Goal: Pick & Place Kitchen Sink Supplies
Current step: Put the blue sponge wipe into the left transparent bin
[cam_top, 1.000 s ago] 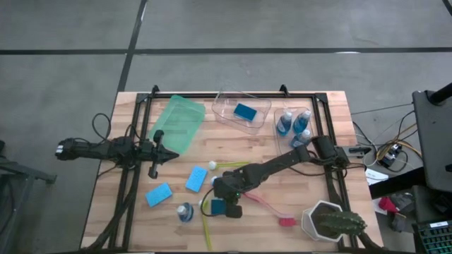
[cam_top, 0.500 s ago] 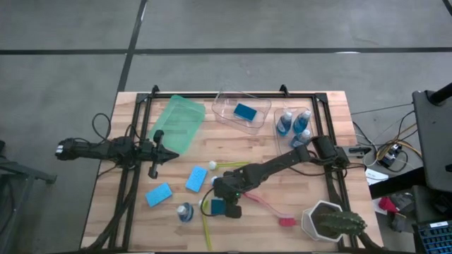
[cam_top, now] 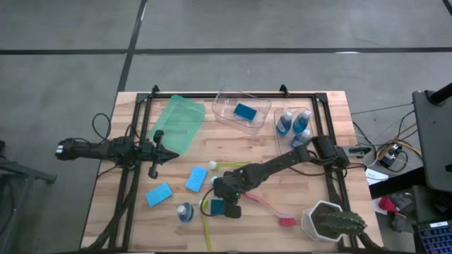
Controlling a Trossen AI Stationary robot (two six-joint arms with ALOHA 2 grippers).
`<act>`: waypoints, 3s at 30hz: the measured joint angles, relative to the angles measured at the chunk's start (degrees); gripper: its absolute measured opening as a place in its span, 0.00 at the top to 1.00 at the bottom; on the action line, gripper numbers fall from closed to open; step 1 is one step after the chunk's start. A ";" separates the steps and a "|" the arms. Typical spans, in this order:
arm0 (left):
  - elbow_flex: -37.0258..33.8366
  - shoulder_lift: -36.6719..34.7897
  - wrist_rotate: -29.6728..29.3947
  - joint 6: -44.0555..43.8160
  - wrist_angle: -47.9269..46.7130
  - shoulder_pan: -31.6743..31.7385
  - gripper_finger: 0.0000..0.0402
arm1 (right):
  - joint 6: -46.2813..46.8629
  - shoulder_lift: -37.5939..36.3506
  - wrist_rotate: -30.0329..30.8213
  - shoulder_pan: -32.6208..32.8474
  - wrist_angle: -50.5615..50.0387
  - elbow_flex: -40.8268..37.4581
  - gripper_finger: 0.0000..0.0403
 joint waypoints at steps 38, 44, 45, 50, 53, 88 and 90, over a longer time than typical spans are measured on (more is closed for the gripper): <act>0.00 -0.02 0.00 -0.02 0.02 0.00 1.00 | 2.87 -29.64 19.98 -3.79 -17.42 0.79 0.97; 0.00 -0.02 0.00 0.00 0.02 0.02 1.00 | 0.17 -31.68 21.42 -6.83 -18.40 1.97 0.97; 0.00 0.00 0.00 0.00 0.02 0.00 1.00 | -0.05 -32.07 21.46 -7.86 -18.48 2.50 0.97; 0.00 -0.02 0.00 0.00 0.02 0.02 1.00 | -4.96 -33.11 26.54 -13.67 -20.74 6.50 0.97; 0.00 -0.02 0.00 0.00 0.02 0.00 1.00 | -8.43 -32.98 28.29 -18.00 -22.66 8.83 0.97; 0.00 -0.02 0.00 0.00 0.02 0.00 1.00 | -29.29 -14.22 2.30 -54.76 -24.68 11.32 0.97; 0.00 -0.02 0.00 0.00 0.02 0.02 1.00 | -30.01 -12.47 2.36 -54.75 -25.94 11.32 0.97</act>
